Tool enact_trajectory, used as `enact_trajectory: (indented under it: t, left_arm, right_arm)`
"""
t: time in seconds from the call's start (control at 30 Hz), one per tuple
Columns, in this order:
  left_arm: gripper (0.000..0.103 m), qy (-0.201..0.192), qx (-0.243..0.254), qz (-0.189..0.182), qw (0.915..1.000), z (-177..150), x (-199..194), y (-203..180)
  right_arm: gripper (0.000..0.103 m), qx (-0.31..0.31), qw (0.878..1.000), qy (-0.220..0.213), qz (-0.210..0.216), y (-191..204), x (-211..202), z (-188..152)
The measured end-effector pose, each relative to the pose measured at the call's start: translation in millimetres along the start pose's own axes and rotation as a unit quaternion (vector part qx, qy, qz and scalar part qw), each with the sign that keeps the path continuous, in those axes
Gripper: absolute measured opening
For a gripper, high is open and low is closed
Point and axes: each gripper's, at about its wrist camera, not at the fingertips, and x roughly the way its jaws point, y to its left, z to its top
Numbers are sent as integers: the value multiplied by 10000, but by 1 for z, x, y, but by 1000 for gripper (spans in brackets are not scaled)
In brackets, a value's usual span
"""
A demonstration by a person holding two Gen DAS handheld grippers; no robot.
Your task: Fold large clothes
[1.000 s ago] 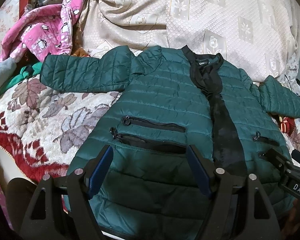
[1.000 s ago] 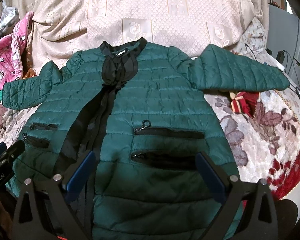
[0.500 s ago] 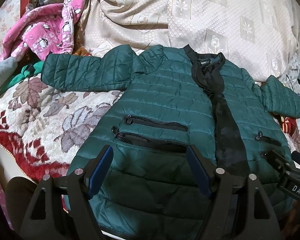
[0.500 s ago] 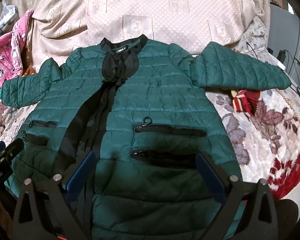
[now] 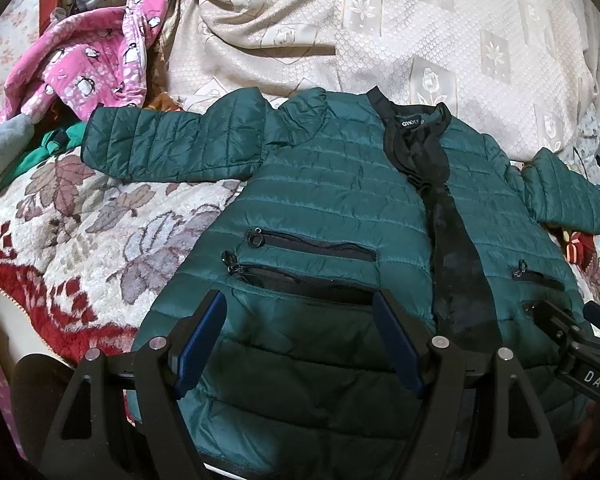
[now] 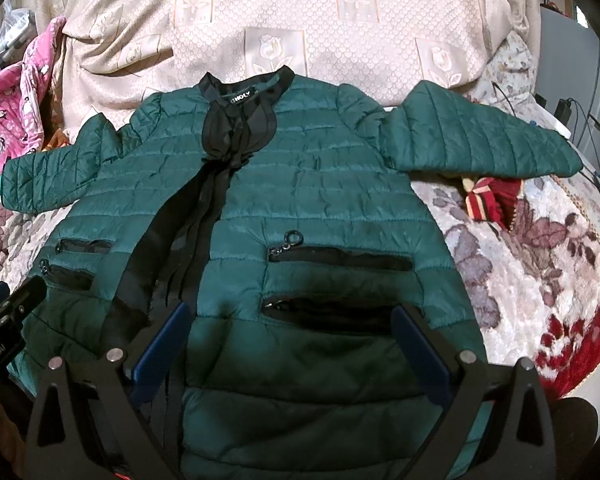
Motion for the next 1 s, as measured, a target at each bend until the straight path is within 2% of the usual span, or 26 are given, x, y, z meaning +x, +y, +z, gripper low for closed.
enact_trajectory:
  t: [0.77,1.0]
  left_arm:
    - [48,-28,87,16,10000,17,15,-2]
    - [48,-14,36,-23,10000,28,27,-2]
  right_arm:
    - [102,-174,9998,43,-81,5,8,16]
    - [102,-212,9997,120,46,9,18,28]
